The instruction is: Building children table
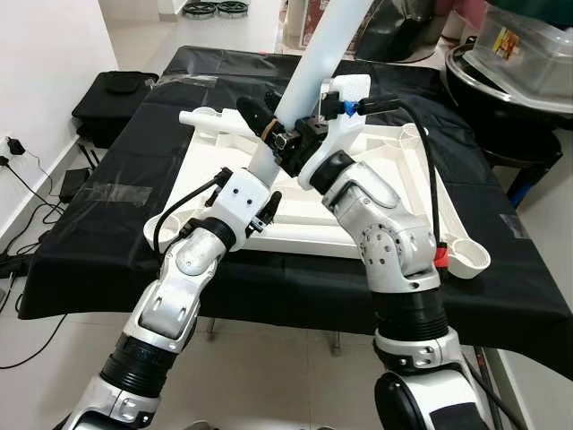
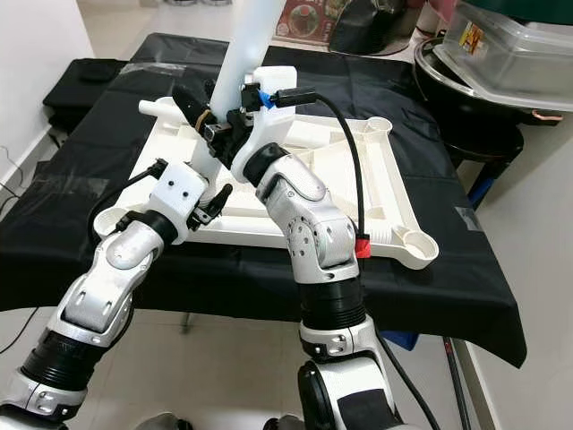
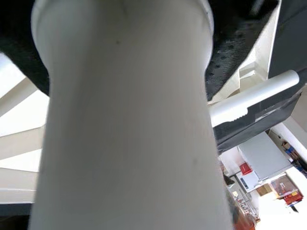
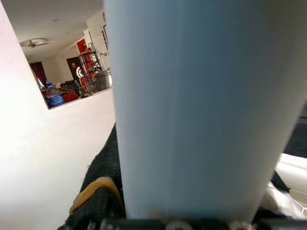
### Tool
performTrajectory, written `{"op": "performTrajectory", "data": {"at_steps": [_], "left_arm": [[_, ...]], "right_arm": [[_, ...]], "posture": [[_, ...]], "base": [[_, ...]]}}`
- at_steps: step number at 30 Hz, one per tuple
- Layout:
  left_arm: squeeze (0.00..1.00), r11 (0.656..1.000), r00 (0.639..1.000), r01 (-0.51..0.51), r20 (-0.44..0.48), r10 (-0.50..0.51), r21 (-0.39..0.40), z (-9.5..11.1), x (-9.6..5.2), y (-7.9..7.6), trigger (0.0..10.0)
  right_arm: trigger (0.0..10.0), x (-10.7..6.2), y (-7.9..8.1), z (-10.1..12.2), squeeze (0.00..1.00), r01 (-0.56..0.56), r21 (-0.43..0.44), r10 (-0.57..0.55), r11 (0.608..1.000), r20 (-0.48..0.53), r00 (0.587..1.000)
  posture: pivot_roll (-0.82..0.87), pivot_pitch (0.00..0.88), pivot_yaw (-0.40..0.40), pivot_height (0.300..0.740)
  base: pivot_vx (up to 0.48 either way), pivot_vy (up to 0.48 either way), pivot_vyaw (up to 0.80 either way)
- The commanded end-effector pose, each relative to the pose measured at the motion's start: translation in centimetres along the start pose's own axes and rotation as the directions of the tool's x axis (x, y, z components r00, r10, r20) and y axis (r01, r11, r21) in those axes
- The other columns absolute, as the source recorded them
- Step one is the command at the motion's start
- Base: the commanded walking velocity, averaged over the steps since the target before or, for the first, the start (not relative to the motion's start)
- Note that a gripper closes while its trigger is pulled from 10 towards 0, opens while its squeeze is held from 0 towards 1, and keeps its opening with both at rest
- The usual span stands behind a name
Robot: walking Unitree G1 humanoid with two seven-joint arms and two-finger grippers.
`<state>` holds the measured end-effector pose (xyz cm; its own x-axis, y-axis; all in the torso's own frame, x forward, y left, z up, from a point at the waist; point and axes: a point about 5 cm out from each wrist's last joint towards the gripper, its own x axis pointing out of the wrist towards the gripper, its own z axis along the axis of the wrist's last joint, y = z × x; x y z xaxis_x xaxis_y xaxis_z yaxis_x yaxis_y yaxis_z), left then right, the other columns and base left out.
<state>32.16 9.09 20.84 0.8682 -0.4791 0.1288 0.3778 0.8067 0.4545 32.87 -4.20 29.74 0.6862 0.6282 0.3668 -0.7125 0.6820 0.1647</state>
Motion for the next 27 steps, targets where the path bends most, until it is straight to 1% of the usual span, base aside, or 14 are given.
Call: {"op": "performTrajectory", "data": {"at_steps": [1, 6, 7, 9, 11, 13, 14, 15, 18, 21, 24, 25, 26, 27], "left_arm": [[1.00, 1.000, 1.000, 0.007, -0.009, -0.007, -0.007, -0.1, 0.1, -0.4, 10.0], [1.00, 1.000, 1.000, 0.000, -0.005, 0.000, 0.018, -0.1, 0.1, -0.2, 10.0], [0.00, 1.000, 1.000, 0.000, -0.003, 0.000, 0.022, 0.0, 0.1, -0.2, 10.0], [0.00, 1.000, 1.000, 0.000, -0.001, 0.000, 0.024, 0.0, 0.1, -0.2, 10.0], [0.00, 0.999, 1.000, -0.024, 0.008, 0.023, 0.024, 0.2, 0.1, 0.1, 10.0], [0.00, 0.997, 0.997, -0.077, 0.025, 0.076, 0.027, 0.5, 0.1, 0.6, 10.0], [0.00, 0.997, 0.997, -0.077, 0.025, 0.076, 0.027, 0.5, 0.1, 0.6, 10.0], [0.00, 0.995, 0.995, -0.096, 0.031, 0.096, 0.023, 0.6, 0.1, 0.8, 10.0], [0.00, 0.995, 0.995, -0.096, 0.031, 0.096, 0.023, 0.6, 0.1, 0.8, 10.0], [0.00, 0.988, 0.987, -0.156, 0.034, 0.156, -0.010, 0.7, -0.2, 1.2, 10.0], [0.00, 0.987, 0.987, -0.159, 0.036, 0.159, -0.015, 0.8, -0.3, 1.1, 10.0], [0.00, 0.989, 0.989, -0.147, 0.030, 0.148, -0.031, 0.8, -0.4, 0.8, 10.0], [0.00, 0.989, 0.990, -0.139, 0.026, 0.140, -0.047, 0.7, -0.5, 0.5, 10.0], [0.00, 0.989, 0.990, -0.139, 0.026, 0.140, -0.047, 0.7, -0.5, 0.5, 10.0]], "right_arm": [[0.0, 0.3, 0.7, 0.2, 0.00, -0.033, 0.019, 0.033, 0.999, 0.012, 0.999], [0.0, 0.4, 0.7, 0.3, 0.00, -0.034, 0.017, 0.033, 0.999, 0.013, 0.999], [0.0, 0.3, 0.7, 0.2, 0.00, -0.030, 0.011, 0.030, 0.999, 0.012, 0.999], [0.0, 0.3, 0.7, 0.2, 0.00, -0.027, 0.007, 0.027, 1.000, 0.011, 1.000], [0.0, 0.3, 0.4, 0.1, 0.00, -0.007, -0.022, 0.007, 1.000, 0.007, 1.000], [0.0, 0.2, -0.5, 0.1, 0.00, 0.065, -0.070, -0.064, 0.995, 0.017, 0.998], [0.0, 0.2, -0.5, 0.1, 0.00, 0.065, -0.070, -0.064, 0.995, 0.017, 0.998], [0.0, 0.2, -0.9, 0.1, 0.00, 0.094, -0.097, -0.092, 0.991, 0.026, 0.995], [0.0, 0.2, -0.9, 0.1, 0.00, 0.094, -0.097, -0.092, 0.991, 0.026, 0.995], [0.0, 0.4, -2.7, 1.0, 0.00, 0.235, -0.170, -0.221, 0.957, 0.094, 0.971], [0.0, 0.4, -3.3, 1.2, 0.00, 0.275, -0.178, -0.258, 0.945, 0.110, 0.960], [3.9, 0.3, -3.8, 1.3, 0.00, 0.312, -0.197, -0.292, 0.929, 0.123, 0.948], [10.0, 0.1, -4.2, 1.3, 0.00, 0.338, -0.204, -0.318, 0.919, 0.128, 0.940], [10.0, 0.1, -4.2, 1.3, 0.00, 0.338, -0.204, -0.318, 0.919, 0.128, 0.940]], "posture": [[0.05, 0.067, -0.067, 0.740], [0.06, 0.067, -0.070, 0.740], [0.06, 0.066, -0.070, 0.740], [0.06, 0.066, -0.070, 0.740], [0.06, 0.066, -0.068, 0.740], [0.06, 0.064, -0.070, 0.740], [0.06, 0.064, -0.070, 0.740], [0.06, 0.063, -0.070, 0.740], [0.06, 0.063, -0.070, 0.740], [0.06, 0.060, -0.073, 0.740], [0.06, 0.061, -0.074, 0.740], [0.06, 0.062, -0.073, 0.740], [0.06, 0.062, -0.073, 0.740], [0.06, 0.062, -0.073, 0.740]], "base": [[0.000, 0.000, 0.00], [0.000, 0.000, 0.00], [0.000, 0.000, 0.00], [0.000, 0.000, 0.00], [0.000, 0.000, 0.00], [0.000, 0.000, 0.00], [0.000, 0.000, 0.00], [0.000, 0.000, 0.00], [0.000, 0.000, 0.00], [0.000, 0.000, 0.00], [0.000, 0.000, 0.00], [0.000, 0.000, 0.00], [0.000, 0.000, 0.00], [0.000, 0.000, 0.00]]}}
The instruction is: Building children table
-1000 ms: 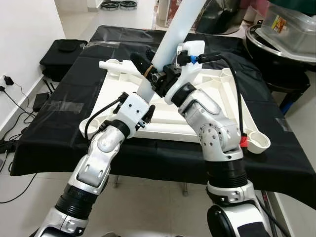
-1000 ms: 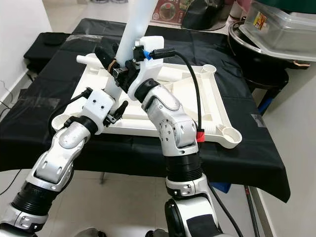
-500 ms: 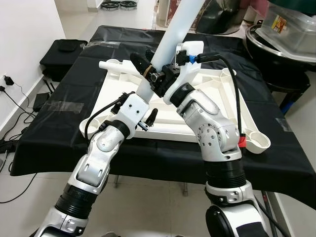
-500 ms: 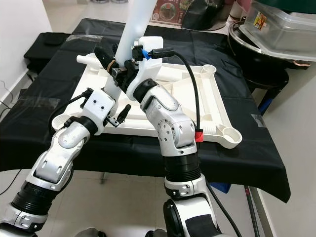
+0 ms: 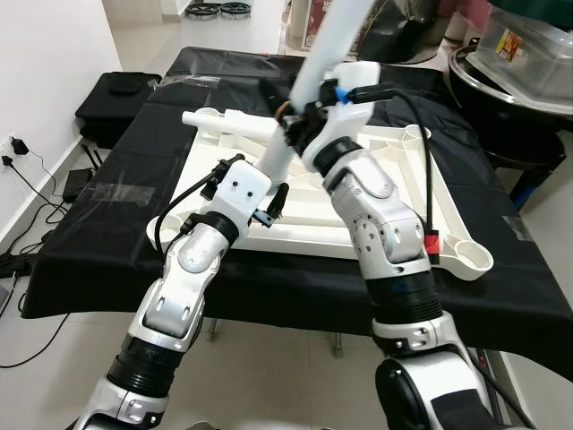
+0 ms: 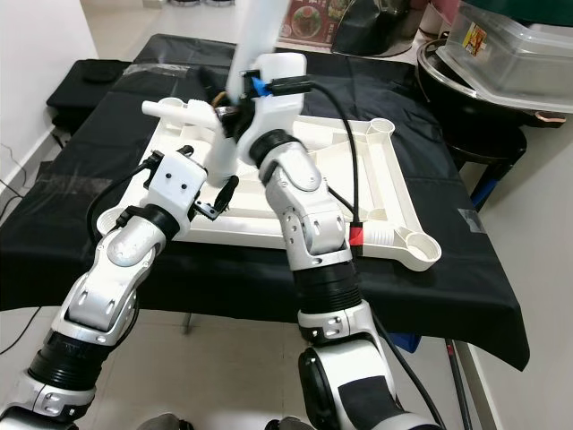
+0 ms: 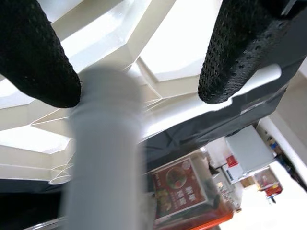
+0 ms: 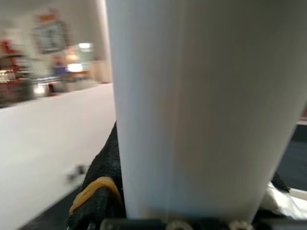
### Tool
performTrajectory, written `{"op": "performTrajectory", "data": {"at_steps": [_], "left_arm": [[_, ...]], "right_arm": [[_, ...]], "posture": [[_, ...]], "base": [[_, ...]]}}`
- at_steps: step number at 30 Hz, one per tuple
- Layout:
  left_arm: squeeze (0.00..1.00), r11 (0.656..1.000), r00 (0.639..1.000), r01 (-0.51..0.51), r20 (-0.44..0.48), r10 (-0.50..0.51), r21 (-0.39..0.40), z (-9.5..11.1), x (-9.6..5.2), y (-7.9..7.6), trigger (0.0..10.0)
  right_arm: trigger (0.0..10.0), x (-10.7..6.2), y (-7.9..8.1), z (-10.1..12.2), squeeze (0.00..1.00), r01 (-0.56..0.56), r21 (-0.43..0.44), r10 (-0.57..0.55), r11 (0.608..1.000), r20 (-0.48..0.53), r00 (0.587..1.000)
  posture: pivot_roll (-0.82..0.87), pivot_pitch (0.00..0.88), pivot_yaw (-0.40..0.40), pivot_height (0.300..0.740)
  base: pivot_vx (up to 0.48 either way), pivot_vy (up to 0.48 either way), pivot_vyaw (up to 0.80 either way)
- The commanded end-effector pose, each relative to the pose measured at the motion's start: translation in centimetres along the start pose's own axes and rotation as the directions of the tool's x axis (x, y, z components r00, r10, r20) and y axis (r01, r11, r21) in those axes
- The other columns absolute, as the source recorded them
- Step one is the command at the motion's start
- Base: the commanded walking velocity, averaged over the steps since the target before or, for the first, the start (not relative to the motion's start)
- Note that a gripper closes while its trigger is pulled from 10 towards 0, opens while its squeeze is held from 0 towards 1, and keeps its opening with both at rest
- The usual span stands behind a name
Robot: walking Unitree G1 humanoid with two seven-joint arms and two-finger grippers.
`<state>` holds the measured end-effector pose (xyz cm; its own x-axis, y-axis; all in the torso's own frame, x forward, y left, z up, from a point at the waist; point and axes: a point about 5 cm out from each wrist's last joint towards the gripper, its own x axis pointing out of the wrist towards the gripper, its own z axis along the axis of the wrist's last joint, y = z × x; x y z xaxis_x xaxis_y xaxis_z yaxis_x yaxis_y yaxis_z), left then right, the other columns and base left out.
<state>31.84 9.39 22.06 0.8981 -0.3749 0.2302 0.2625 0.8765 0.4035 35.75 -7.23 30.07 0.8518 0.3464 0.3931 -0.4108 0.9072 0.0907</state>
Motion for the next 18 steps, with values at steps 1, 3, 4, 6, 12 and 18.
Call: {"op": "performTrajectory", "data": {"at_steps": [1, 3, 4, 6, 12, 18], "left_arm": [[0.00, 0.999, 1.000, 0.016, -0.018, -0.017, -0.027, -0.3, -0.4, -0.6, 10.0], [0.00, 0.997, 0.999, 0.023, -0.039, -0.025, -0.068, -0.6, -0.9, -1.4, 10.0], [0.00, 0.997, 0.999, 0.022, -0.044, -0.026, -0.077, -0.7, -1.0, -1.5, 10.0], [0.00, 0.991, 0.998, 0.030, -0.046, -0.036, -0.127, -1.0, -1.8, -2.3, 10.0], [0.00, 0.981, 0.999, 0.014, -0.038, -0.022, -0.195, -1.0, -3.6, -3.6, 10.0], [0.00, 0.979, 1.000, -0.001, -0.031, -0.006, -0.204, -0.7, -3.7, -3.5, 10.0]], "right_arm": [[10.0, 0.0, -0.6, 0.2, 0.00, 0.037, -0.021, -0.037, 0.999, 0.017, 0.999], [10.0, -0.3, -1.6, 0.0, 0.00, 0.086, -0.047, -0.085, 0.995, 0.016, 0.996], [10.0, -0.3, -1.8, -0.1, 0.00, 0.098, -0.054, -0.097, 0.994, 0.019, 0.995], [10.0, -1.1, -2.5, -0.3, 0.00, 0.115, -0.078, -0.113, 0.990, 0.028, 0.993], [10.0, -3.3, -3.9, -0.3, 0.00, 0.174, -0.083, -0.168, 0.981, 0.074, 0.983], [10.0, -3.8, -4.0, -0.2, 0.00, 0.193, -0.068, -0.187, 0.979, 0.086, 0.979]], "posture": [[0.06, 0.062, -0.073, 0.740], [0.07, 0.059, -0.074, 0.740], [0.07, 0.059, -0.074, 0.740], [0.07, 0.056, -0.074, 0.740], [0.07, 0.053, -0.076, 0.740], [0.07, 0.050, -0.073, 0.740]], "base": [[0.000, 0.000, 0.00], [0.000, 0.000, 0.00], [0.000, 0.000, 0.00], [0.000, 0.000, 0.00], [0.000, 0.000, 0.00], [0.000, 0.000, 0.00]]}}
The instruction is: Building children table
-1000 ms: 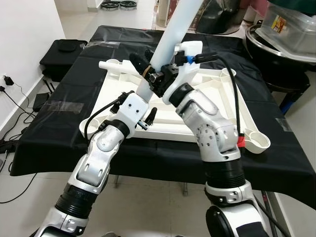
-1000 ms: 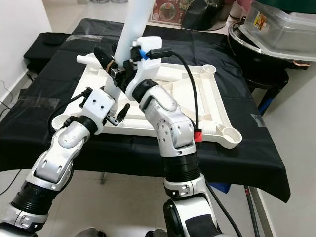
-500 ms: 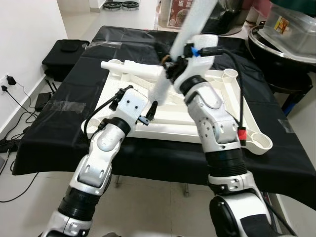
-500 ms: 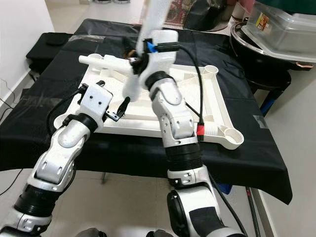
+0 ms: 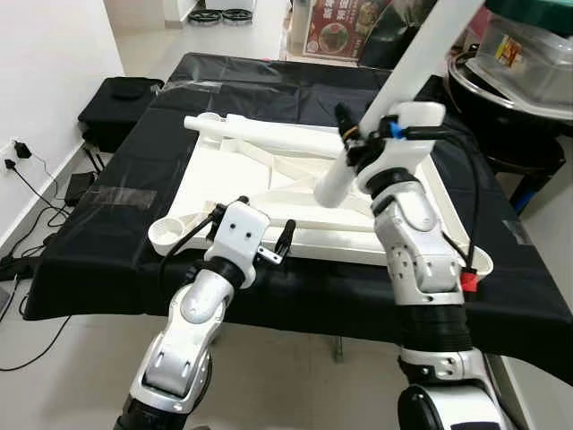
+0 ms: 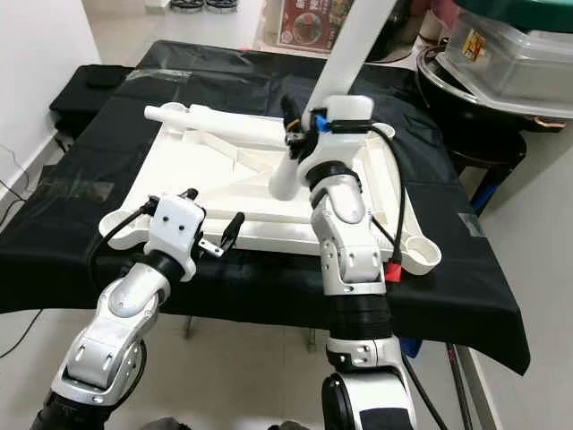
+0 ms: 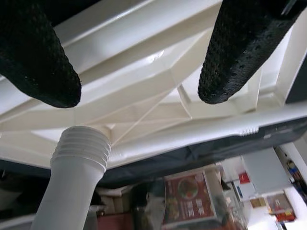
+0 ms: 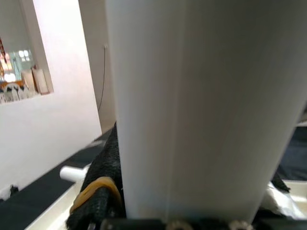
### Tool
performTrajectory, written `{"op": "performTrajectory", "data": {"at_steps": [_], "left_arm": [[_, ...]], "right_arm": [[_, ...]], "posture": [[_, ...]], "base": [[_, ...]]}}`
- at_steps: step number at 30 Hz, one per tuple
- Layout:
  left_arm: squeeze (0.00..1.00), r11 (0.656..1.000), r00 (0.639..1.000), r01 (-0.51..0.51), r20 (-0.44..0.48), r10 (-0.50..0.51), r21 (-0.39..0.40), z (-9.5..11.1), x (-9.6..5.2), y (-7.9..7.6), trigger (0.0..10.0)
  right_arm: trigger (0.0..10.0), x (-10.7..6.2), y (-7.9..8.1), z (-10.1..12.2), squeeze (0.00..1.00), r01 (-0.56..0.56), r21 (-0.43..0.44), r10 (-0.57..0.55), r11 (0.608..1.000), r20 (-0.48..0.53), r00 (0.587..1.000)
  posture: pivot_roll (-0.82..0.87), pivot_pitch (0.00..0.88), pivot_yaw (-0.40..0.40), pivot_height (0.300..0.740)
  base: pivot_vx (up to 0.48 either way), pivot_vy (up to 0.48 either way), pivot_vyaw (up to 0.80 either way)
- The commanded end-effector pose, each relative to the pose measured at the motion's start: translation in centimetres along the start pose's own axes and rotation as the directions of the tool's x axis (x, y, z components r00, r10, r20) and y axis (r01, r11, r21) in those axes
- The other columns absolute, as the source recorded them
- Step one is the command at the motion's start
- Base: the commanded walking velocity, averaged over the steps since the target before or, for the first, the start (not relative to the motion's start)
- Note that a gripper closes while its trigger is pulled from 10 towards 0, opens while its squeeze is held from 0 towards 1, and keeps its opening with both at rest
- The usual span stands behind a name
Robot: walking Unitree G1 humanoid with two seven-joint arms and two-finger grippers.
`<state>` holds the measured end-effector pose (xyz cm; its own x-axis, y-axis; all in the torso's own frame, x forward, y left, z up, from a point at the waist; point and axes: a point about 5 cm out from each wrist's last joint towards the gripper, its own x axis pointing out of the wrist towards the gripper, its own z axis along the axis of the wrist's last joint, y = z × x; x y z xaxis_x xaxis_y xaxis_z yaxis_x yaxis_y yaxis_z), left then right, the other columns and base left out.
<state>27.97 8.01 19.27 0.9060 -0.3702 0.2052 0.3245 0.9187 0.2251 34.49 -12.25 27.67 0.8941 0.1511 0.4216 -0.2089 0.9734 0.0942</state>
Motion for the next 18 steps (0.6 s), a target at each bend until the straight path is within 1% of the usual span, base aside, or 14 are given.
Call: {"op": "performTrajectory", "data": {"at_steps": [1, 2, 3, 6, 7, 8, 9, 10, 11, 15, 18], "left_arm": [[0.00, 1.000, 1.000, -0.001, -0.003, 0.001, 0.007, 0.1, -0.1, -0.1, 10.0], [0.00, 1.000, 1.000, -0.001, -0.003, 0.001, 0.007, 0.1, -0.1, -0.1, 10.0], [0.00, 1.000, 1.000, -0.014, 0.003, 0.014, 0.023, 0.1, 0.2, 0.5, 10.0], [0.00, 1.000, 1.000, -0.014, 0.003, 0.014, 0.023, 0.1, 0.2, 0.5, 10.0], [0.00, 0.998, 1.000, -0.024, 0.008, 0.023, 0.053, 0.1, 0.5, 1.1, 10.0], [0.00, 0.998, 1.000, -0.024, 0.008, 0.023, 0.053, 0.1, 0.5, 1.1, 10.0], [0.00, 0.997, 0.999, -0.035, 0.012, 0.034, 0.070, 0.2, 0.7, 1.7, 10.0], [0.00, 0.997, 0.999, -0.035, 0.012, 0.034, 0.070, 0.2, 0.7, 1.7, 10.0], [0.00, 0.995, 0.999, -0.045, 0.013, 0.044, 0.092, 0.2, 0.9, 2.0, 10.0], [0.00, 0.992, 0.999, -0.052, 0.013, 0.050, 0.112, 0.2, 1.1, 2.3, 10.0], [0.00, 0.993, 0.999, -0.049, 0.012, 0.048, 0.110, 0.2, 1.1, 2.1, 10.0]], "right_arm": [[10.0, -0.2, 0.1, 0.4, 0.00, 0.003, 0.010, -0.004, 1.000, 0.031, 1.000], [10.0, -0.2, 0.1, 0.4, 0.00, 0.003, 0.010, -0.004, 1.000, 0.031, 1.000], [10.0, -0.1, 0.1, 0.5, 0.00, 0.007, 0.000, -0.007, 1.000, 0.034, 0.999], [10.0, -0.1, 0.1, 0.5, 0.00, 0.007, 0.000, -0.007, 1.000, 0.034, 0.999], [10.0, 0.0, -0.1, 0.6, 0.00, 0.011, -0.005, -0.010, 1.000, 0.036, 0.999], [10.0, 0.0, -0.1, 0.6, 0.00, 0.011, -0.005, -0.010, 1.000, 0.036, 0.999], [10.0, 0.2, -0.3, 0.8, 0.00, 0.010, -0.006, -0.009, 1.000, 0.037, 0.999], [10.0, 0.2, -0.3, 0.8, 0.00, 0.010, -0.006, -0.009, 1.000, 0.037, 0.999], [10.0, 0.2, -0.4, 0.9, 0.00, 0.007, -0.013, -0.006, 1.000, 0.040, 0.999], [10.0, 0.4, -0.5, 1.0, 0.00, 0.001, -0.016, 0.000, 1.000, 0.041, 0.999], [10.0, 0.5, -0.4, 1.1, 0.00, -0.013, -0.010, 0.014, 1.000, 0.041, 0.999]], "posture": [[0.07, 0.049, -0.072, 0.740], [0.07, 0.049, -0.072, 0.740], [0.07, 0.041, -0.072, 0.740], [0.07, 0.041, -0.072, 0.740], [0.07, 0.040, -0.071, 0.740], [0.07, 0.040, -0.071, 0.740], [0.07, 0.033, -0.071, 0.740], [0.07, 0.033, -0.071, 0.740], [0.07, 0.031, -0.068, 0.740], [0.07, 0.026, -0.070, 0.740], [0.07, 0.022, -0.068, 0.740]], "base": [[0.000, 0.000, 0.00], [0.000, 0.000, 0.00], [0.000, -0.454, 0.00], [0.000, -0.454, 0.00], [0.000, -0.458, 0.00], [0.000, -0.458, 0.00], [0.000, -0.458, 0.00], [0.000, -0.458, 0.00], [0.000, -0.458, 0.00], [0.000, -0.458, 0.00], [0.000, -0.458, 0.00]]}}
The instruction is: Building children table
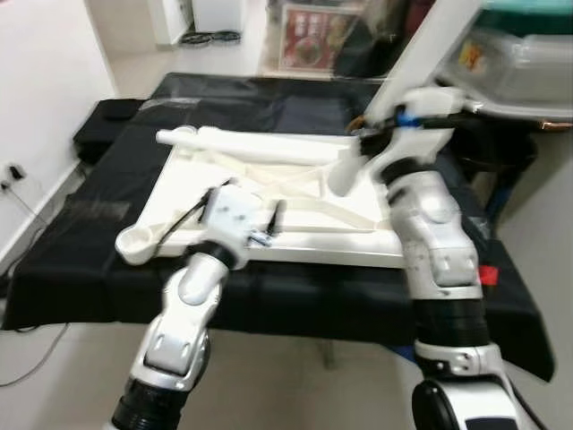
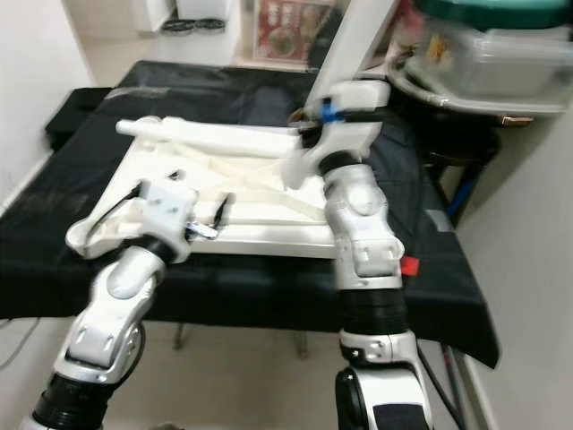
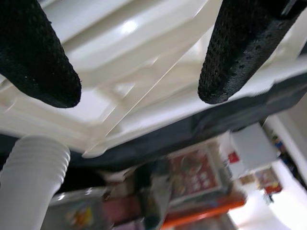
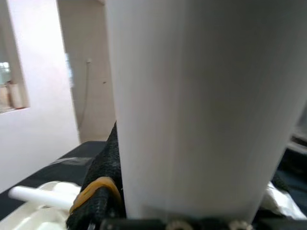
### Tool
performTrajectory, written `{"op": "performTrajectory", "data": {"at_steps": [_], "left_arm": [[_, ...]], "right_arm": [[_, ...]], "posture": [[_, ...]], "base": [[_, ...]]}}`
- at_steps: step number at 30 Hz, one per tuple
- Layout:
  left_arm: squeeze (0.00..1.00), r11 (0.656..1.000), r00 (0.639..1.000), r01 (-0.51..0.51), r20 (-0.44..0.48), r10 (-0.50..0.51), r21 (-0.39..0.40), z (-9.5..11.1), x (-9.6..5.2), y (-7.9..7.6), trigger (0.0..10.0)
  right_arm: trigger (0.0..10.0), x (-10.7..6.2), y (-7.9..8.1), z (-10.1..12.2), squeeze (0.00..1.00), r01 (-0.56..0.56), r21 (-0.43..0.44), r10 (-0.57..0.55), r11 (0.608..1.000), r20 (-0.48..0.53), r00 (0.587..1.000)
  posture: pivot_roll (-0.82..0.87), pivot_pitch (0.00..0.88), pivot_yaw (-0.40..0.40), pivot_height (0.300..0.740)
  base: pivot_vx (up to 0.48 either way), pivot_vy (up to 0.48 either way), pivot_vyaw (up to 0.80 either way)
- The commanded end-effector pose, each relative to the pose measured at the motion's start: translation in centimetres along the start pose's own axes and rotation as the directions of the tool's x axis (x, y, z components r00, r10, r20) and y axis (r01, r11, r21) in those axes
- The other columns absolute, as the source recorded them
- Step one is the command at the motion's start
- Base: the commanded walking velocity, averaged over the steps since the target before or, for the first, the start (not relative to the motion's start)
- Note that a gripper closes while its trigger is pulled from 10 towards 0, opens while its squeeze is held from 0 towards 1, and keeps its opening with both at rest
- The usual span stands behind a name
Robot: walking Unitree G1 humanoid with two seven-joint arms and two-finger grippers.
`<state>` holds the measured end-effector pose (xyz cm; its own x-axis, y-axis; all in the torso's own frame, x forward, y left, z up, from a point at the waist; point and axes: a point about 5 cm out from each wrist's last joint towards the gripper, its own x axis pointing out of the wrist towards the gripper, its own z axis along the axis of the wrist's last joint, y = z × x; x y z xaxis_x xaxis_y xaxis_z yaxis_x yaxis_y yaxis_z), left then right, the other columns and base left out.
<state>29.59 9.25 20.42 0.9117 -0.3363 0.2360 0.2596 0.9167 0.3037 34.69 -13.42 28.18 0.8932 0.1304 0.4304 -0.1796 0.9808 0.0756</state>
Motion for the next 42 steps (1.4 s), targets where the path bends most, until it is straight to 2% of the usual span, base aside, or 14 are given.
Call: {"op": "performTrajectory", "data": {"at_steps": [1, 6, 8, 15, 16, 17, 18, 22, 28, 33, 36, 39, 41, 42], "left_arm": [[0.00, 1.000, 1.000, -0.006, -0.012, 0.006, 0.016, -0.3, -0.2, 0.1, 10.0], [0.00, 1.000, 1.000, -0.006, -0.010, 0.006, 0.009, -0.3, -0.3, 0.1, 10.0], [0.00, 0.999, 1.000, -0.018, -0.024, 0.017, -0.042, -0.4, -0.3, 0.0, 10.0], [0.00, 0.996, 0.999, -0.032, -0.039, 0.028, -0.087, -0.5, -0.4, -0.5, 10.0], [0.00, 0.994, 0.999, 0.011, -0.051, -0.017, -0.107, -0.8, -0.9, -1.6, 10.0], [0.00, 0.994, 0.999, 0.011, -0.051, -0.017, -0.107, -0.8, -0.9, -1.6, 10.0], [0.00, 0.991, 0.997, 0.042, -0.063, -0.050, -0.124, -1.0, -1.4, -2.6, 10.0], [0.00, 0.985, 0.993, 0.078, -0.079, -0.091, -0.153, -1.2, -1.9, -3.6, 10.0], [0.00, 0.979, 0.992, 0.083, -0.082, -0.100, -0.187, -1.1, -2.2, -4.2, 10.0], [0.00, 0.977, 0.991, 0.071, -0.100, -0.093, -0.203, -1.3, -2.4, -4.2, 10.0], [0.00, 0.976, 0.988, 0.071, -0.116, -0.097, -0.208, -1.7, -2.8, -4.1, 10.0], [0.00, 0.974, 0.986, 0.077, -0.128, -0.106, -0.214, -1.8, -2.9, -4.2, 10.0], [0.00, 0.969, 0.981, 0.103, -0.141, -0.136, -0.224, -2.1, -3.3, -4.5, 10.0], [0.00, 0.969, 0.981, 0.103, -0.141, -0.136, -0.224, -2.1, -3.3, -4.5, 10.0]], "right_arm": [[10.0, 0.2, 0.8, 0.5, 0.00, -0.038, 0.023, 0.037, 0.999, 0.029, 0.999], [10.0, 0.1, 1.0, 0.3, 0.00, -0.047, 0.029, 0.046, 0.998, 0.020, 0.999], [10.0, 0.1, 1.0, 0.2, 0.00, -0.056, 0.028, 0.056, 0.998, 0.012, 0.998], [10.0, 0.4, 0.9, 0.4, 0.00, -0.097, 0.032, 0.097, 0.995, 0.005, 0.995], [10.0, 0.8, 0.7, 0.6, 0.00, -0.107, 0.027, 0.107, 0.994, 0.005, 0.994], [10.0, 0.8, 0.7, 0.6, 0.00, -0.107, 0.027, 0.107, 0.994, 0.005, 0.994], [10.0, 1.1, 0.4, 0.9, 0.00, -0.111, 0.027, 0.110, 0.993, 0.008, 0.994], [10.0, 1.4, 0.2, 1.2, 0.00, -0.118, 0.018, 0.118, 0.993, 0.011, 0.993], [10.0, 1.7, 0.1, 1.5, 0.00, -0.117, 0.011, 0.117, 0.993, 0.015, 0.993], [10.0, 2.2, -0.4, 1.3, 0.00, -0.106, -0.004, 0.106, 0.994, -0.021, 0.994], [10.0, 3.1, -1.8, 0.7, 0.00, -0.156, -0.034, 0.151, 0.987, -0.117, 0.982], [10.0, 3.3, -2.3, 0.7, 0.00, -0.183, -0.039, 0.176, 0.982, -0.138, 0.975], [10.0, 3.3, -3.6, 0.5, 0.00, -0.270, -0.028, 0.259, 0.963, -0.196, 0.946], [10.0, 3.3, -3.6, 0.5, 0.00, -0.270, -0.028, 0.259, 0.963, -0.196, 0.946]], "posture": [[0.07, 0.022, -0.068, 0.740], [0.07, 0.026, -0.061, 0.740], [0.07, 0.028, -0.061, 0.740], [0.08, 0.038, -0.060, 0.740], [0.07, 0.040, -0.060, 0.740], [0.07, 0.040, -0.060, 0.740], [0.07, 0.043, -0.065, 0.740], [0.08, 0.049, -0.072, 0.740], [0.08, 0.055, -0.076, 0.740], [0.07, 0.060, -0.075, 0.740], [0.07, 0.069, -0.076, 0.740], [0.07, 0.070, -0.075, 0.740], [0.08, 0.078, -0.081, 0.740], [0.08, 0.078, -0.081, 0.740]], "base": [[0.000, -0.458, 0.00], [0.000, -0.455, 0.00], [0.251, 0.000, 0.00], [0.036, 0.000, 0.00], [0.000, 0.000, 0.00], [0.000, 0.000, 0.00], [0.000, 0.000, 0.00], [0.000, 0.000, 0.60], [0.000, 0.000, 0.80], [0.000, 0.000, 0.00], [0.000, 0.000, 0.00], [0.000, 0.000, 0.00], [0.000, 0.000, 0.00], [0.000, 0.000, 0.00]]}}
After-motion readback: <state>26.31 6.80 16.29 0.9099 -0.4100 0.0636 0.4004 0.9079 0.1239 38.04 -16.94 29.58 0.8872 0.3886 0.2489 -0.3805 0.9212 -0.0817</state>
